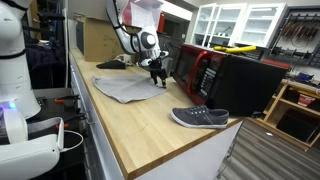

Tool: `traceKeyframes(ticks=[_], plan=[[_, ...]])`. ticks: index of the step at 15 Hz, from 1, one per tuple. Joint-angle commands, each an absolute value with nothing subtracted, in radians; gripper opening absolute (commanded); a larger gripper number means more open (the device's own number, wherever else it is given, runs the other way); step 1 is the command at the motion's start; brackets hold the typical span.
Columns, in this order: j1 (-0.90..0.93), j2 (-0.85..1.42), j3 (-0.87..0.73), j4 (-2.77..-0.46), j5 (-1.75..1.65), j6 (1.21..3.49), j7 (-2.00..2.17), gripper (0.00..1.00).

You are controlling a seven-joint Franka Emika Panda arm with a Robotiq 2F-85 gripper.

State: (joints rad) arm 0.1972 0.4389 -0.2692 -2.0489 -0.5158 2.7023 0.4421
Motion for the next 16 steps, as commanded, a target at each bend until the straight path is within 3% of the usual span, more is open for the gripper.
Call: traceKeyframes(ticks=[1,4,5,6,15,16], plan=[[0.216,0.427,-0.318,-2.052,-0.573,2.72,0.482,1.0],[0.208,0.433,-0.331,-2.047,-0.59,2.722,0.479,1.0],[0.206,0.434,-0.333,-2.047,-0.596,2.724,0.477,0.75],[0.205,0.434,-0.335,-2.049,-0.603,2.725,0.477,0.74],[0.206,0.424,-0.332,-2.06,-0.647,2.741,0.482,0.05],[0.207,0.424,-0.332,-2.061,-0.653,2.744,0.484,0.01]])
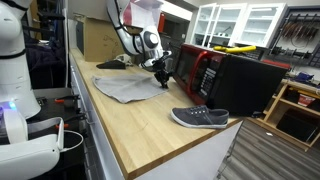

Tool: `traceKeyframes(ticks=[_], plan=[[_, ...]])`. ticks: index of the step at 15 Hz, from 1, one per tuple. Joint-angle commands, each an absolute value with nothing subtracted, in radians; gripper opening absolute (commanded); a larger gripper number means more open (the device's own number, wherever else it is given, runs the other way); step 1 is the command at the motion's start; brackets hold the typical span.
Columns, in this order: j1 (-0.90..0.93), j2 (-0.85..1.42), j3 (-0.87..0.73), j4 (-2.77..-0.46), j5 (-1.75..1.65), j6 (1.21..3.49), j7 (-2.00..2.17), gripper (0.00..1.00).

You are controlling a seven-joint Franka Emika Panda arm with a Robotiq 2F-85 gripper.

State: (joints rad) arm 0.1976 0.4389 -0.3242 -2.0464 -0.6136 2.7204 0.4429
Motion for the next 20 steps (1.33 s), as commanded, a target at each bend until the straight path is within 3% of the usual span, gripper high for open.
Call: traceKeyframes(ticks=[1,2,3,5,13,15,19,20], plan=[[0.207,0.423,-0.332,-2.062,-0.657,2.746,0.484,0.0],[0.202,0.421,-0.323,-2.063,-0.653,2.746,0.469,0.33],[0.199,0.419,-0.317,-2.063,-0.646,2.744,0.459,0.29],[0.194,0.411,-0.3,-2.067,-0.638,2.729,0.428,0.35],[0.126,0.374,-0.189,-2.086,-0.482,2.74,0.279,0.95],[0.11,0.373,-0.171,-2.084,-0.429,2.739,0.25,1.0],[0.026,0.385,-0.072,-2.075,-0.245,2.713,0.081,1.0],[0.012,0.392,-0.056,-2.071,-0.213,2.708,0.048,0.75]])
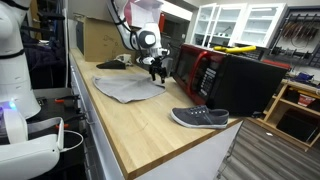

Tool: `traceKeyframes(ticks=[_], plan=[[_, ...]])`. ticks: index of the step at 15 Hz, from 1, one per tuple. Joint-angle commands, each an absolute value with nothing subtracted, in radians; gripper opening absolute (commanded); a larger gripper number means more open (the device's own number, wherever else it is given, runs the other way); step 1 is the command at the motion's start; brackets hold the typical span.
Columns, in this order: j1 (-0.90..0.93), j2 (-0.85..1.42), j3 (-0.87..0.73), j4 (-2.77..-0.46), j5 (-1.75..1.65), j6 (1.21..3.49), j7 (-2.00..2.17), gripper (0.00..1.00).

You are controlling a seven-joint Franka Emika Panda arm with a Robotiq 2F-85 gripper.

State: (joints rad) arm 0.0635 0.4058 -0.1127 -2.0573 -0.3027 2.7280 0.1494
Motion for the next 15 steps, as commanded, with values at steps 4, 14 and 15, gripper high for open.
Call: traceKeyframes(ticks=[4,14,15], plan=[[-0.009,0.4,-0.034,-2.068,-0.163,2.7,-0.025,0.49],[0.034,0.373,-0.067,-2.091,-0.229,2.75,0.006,0.15],[0.037,0.373,-0.067,-2.092,-0.234,2.75,0.007,0.07]])
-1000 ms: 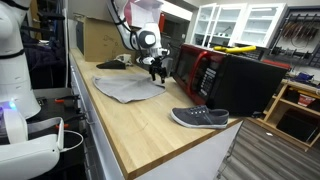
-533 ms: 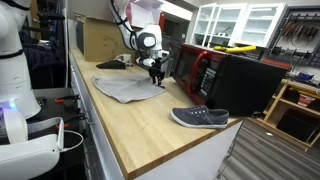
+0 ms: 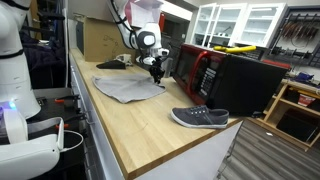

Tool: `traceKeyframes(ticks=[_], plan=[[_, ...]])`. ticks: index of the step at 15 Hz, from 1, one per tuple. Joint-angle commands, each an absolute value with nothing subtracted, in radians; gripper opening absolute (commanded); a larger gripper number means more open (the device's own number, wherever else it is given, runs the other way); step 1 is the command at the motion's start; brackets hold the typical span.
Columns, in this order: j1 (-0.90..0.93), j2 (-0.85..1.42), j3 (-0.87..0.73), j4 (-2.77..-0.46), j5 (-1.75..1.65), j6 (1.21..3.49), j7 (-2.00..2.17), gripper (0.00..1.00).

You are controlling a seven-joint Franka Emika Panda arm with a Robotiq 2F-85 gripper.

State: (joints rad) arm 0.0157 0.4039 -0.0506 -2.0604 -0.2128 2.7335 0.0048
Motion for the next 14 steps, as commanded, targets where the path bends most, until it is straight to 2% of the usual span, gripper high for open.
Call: traceKeyframes(ticks=[1,3,4,12,13,14], plan=[[0.042,0.374,-0.069,-2.093,-0.239,2.75,0.012,0.01],[0.045,0.381,-0.067,-2.093,-0.24,2.746,0.013,0.37],[0.047,0.382,-0.069,-2.094,-0.241,2.747,0.017,0.37],[0.08,0.387,-0.142,-2.091,-0.316,2.756,0.091,0.95],[0.077,0.393,-0.145,-2.088,-0.316,2.754,0.092,0.94],[0.074,0.398,-0.147,-2.087,-0.315,2.754,0.096,0.78]])
